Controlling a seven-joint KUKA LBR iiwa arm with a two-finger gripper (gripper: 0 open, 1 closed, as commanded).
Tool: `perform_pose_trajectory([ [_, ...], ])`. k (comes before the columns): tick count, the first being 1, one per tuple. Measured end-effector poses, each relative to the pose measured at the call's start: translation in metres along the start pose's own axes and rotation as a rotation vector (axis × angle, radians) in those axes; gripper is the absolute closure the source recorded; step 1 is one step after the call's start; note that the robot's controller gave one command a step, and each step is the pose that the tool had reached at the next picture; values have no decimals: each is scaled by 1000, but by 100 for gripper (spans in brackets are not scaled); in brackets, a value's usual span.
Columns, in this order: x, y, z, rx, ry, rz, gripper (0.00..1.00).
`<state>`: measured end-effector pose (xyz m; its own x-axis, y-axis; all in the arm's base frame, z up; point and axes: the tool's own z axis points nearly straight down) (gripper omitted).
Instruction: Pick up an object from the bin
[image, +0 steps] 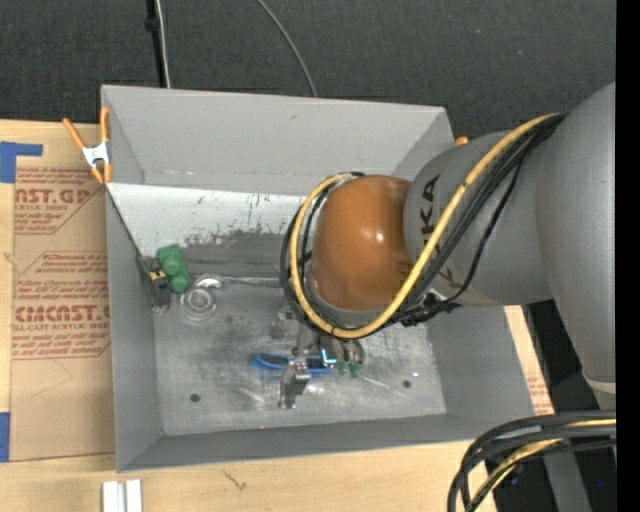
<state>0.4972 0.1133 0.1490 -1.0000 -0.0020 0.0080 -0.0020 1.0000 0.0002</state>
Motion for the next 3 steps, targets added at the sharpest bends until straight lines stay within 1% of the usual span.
perform_pose_trajectory([
  [1, -18, -28, 77, -4, -14, 137, 0],
  [2, -20, -27, 73, -7, -16, 135, 100],
  [3, -22, -31, -115, -1, -18, 47, 100],
])
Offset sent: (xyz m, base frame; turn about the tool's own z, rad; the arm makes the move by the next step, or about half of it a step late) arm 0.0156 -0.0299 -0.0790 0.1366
